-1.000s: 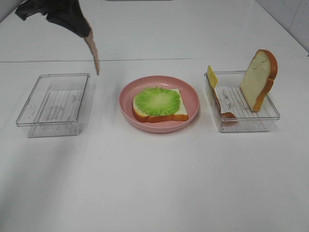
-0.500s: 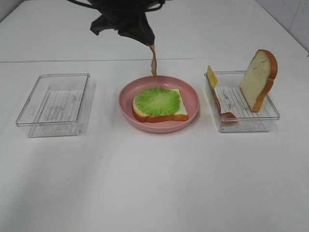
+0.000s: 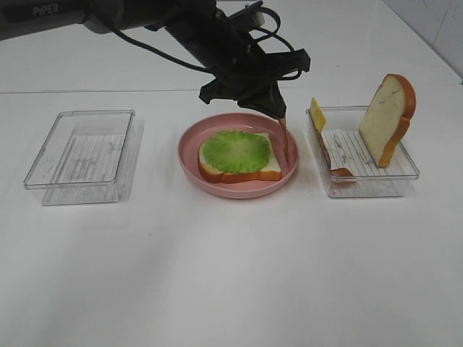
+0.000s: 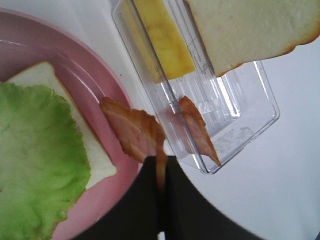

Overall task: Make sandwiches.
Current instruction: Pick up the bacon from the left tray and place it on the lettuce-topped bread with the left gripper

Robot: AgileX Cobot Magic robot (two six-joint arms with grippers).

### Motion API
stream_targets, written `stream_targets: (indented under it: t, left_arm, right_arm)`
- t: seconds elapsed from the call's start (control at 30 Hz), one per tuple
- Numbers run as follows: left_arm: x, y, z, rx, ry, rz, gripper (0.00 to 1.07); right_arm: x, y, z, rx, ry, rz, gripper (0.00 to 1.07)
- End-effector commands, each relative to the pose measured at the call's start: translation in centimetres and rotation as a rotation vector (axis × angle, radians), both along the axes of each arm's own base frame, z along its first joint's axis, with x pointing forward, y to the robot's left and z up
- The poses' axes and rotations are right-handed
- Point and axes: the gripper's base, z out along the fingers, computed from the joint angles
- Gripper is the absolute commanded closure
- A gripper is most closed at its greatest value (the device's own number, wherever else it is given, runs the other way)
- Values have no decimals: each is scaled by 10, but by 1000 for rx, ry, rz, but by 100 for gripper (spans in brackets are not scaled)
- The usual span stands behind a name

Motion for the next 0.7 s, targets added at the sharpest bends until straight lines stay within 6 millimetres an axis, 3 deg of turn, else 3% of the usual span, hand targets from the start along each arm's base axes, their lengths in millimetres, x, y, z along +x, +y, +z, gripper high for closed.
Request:
stream_targets:
  t: [0.03, 0.23, 0.7]
  left_arm:
    - [2, -1, -1, -9, -12, -2, 107]
    - [9, 13, -14, 92, -27, -18, 107]
    - [14, 32, -22, 337, -114, -88, 107]
  right_arm:
    - [-3, 0, 0, -5, -31, 1, 18]
    - [-3, 0, 0, -5, -31, 1, 18]
    - [-3, 0, 0, -5, -31, 1, 18]
